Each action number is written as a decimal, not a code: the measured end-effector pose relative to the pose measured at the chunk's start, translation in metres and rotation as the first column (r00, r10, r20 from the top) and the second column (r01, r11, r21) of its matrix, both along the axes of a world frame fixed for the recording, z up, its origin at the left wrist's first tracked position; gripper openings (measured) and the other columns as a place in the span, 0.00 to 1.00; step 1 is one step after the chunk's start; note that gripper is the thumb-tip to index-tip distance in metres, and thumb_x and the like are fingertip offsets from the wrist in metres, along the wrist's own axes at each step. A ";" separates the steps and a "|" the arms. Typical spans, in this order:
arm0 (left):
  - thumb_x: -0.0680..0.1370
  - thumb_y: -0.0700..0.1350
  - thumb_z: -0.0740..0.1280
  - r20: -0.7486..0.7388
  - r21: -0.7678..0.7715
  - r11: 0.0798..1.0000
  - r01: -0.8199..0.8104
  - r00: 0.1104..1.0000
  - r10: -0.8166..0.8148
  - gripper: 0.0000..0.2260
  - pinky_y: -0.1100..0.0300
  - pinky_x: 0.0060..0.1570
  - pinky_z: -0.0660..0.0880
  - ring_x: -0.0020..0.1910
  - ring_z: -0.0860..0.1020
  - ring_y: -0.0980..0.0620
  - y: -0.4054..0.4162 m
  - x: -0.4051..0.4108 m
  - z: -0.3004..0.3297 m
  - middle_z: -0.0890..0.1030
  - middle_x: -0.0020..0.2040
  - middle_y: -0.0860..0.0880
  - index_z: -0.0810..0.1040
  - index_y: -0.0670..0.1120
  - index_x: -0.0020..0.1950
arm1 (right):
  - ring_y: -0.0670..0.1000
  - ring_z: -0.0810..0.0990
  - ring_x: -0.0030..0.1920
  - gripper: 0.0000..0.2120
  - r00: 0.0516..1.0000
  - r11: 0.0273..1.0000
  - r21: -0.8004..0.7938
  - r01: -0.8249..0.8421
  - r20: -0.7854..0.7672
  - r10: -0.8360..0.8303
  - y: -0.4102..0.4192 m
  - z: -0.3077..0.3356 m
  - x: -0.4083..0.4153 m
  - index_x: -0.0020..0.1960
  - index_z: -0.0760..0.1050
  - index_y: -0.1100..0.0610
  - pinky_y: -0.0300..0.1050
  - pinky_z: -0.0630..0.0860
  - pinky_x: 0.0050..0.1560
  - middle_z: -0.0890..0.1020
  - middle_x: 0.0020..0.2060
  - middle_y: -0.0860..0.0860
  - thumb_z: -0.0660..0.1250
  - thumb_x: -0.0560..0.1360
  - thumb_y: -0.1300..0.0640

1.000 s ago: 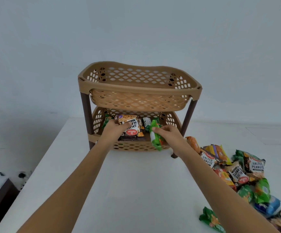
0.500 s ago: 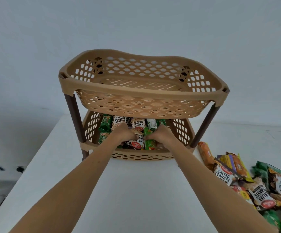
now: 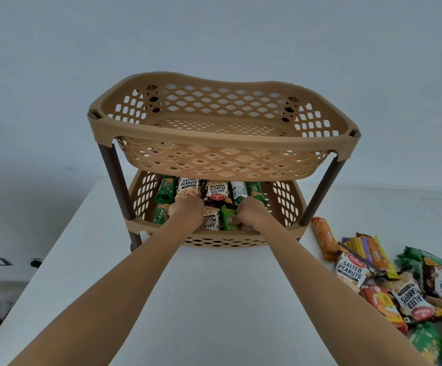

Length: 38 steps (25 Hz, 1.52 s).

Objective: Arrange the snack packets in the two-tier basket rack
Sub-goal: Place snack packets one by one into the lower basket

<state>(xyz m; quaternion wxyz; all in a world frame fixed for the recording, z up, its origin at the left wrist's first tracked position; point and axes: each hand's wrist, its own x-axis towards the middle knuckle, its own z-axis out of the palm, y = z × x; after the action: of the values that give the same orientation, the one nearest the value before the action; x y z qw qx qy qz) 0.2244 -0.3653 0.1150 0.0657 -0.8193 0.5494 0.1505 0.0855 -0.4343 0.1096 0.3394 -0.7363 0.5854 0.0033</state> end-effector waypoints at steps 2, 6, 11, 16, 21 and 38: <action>0.77 0.54 0.67 0.023 -0.084 0.996 -0.015 1.000 0.017 0.18 0.52 0.46 0.76 0.53 0.78 0.43 0.009 -0.003 0.006 0.77 0.50 0.45 0.74 0.42 0.59 | 0.55 0.83 0.41 0.10 0.999 0.991 -0.132 -0.023 -0.033 0.019 0.006 0.005 -0.007 0.51 0.78 0.68 0.47 0.81 0.48 0.84 0.45 0.59 0.69 0.74 0.62; 0.77 0.41 0.64 -0.017 -0.712 0.697 0.090 0.989 -0.145 0.06 0.54 0.40 0.73 0.50 0.77 0.43 0.050 -0.015 0.005 0.79 0.50 0.44 0.77 0.43 0.52 | 0.51 0.81 0.44 0.08 0.940 0.857 -0.490 0.160 0.342 0.020 0.046 0.017 -0.030 0.52 0.79 0.62 0.42 0.79 0.46 0.84 0.47 0.55 0.66 0.75 0.64; 0.71 0.34 0.65 0.069 -0.939 0.311 0.148 0.966 -0.250 0.08 0.52 0.42 0.73 0.49 0.76 0.44 0.129 -0.045 -0.049 0.78 0.53 0.41 0.78 0.41 0.48 | 0.49 0.79 0.40 0.05 0.883 0.685 -0.718 0.126 0.396 0.253 0.108 -0.005 -0.093 0.46 0.79 0.59 0.41 0.77 0.39 0.83 0.41 0.51 0.66 0.73 0.66; 0.73 0.40 0.66 -0.106 -0.709 0.702 0.068 0.974 -0.201 0.12 0.47 0.50 0.76 0.59 0.77 0.40 0.177 -0.053 -0.110 0.78 0.61 0.43 0.79 0.43 0.56 | 0.63 0.73 0.61 0.20 0.961 0.791 -0.579 0.199 -0.044 -0.274 0.110 -0.038 -0.181 0.66 0.70 0.54 0.55 0.72 0.58 0.73 0.63 0.58 0.67 0.74 0.54; 0.76 0.52 0.50 -0.042 -0.556 0.826 0.097 0.989 -0.145 0.25 0.44 0.59 0.74 0.66 0.75 0.42 0.191 -0.061 -0.122 0.77 0.65 0.42 0.79 0.43 0.60 | 0.69 0.71 0.61 0.29 0.846 0.806 -0.373 0.459 -0.093 -0.525 0.105 -0.063 -0.197 0.69 0.63 0.52 0.58 0.73 0.55 0.60 0.68 0.60 0.60 0.75 0.37; 0.73 0.45 0.62 0.048 -0.806 0.581 0.116 0.990 -0.132 0.25 0.45 0.63 0.69 0.72 0.66 0.40 0.139 -0.054 -0.060 0.69 0.71 0.41 0.69 0.41 0.69 | 0.39 0.67 0.49 0.21 0.709 0.668 -0.528 0.524 0.705 0.001 0.127 -0.023 -0.129 0.50 0.63 0.55 0.34 0.75 0.38 0.64 0.51 0.51 0.70 0.65 0.64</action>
<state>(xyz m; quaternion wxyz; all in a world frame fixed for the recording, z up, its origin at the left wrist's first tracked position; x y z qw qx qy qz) 0.1699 -0.2267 0.0551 -0.3066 -0.7184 0.6143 -0.1124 -0.0433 -0.3078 0.0869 0.2135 -0.6598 0.4914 -0.5269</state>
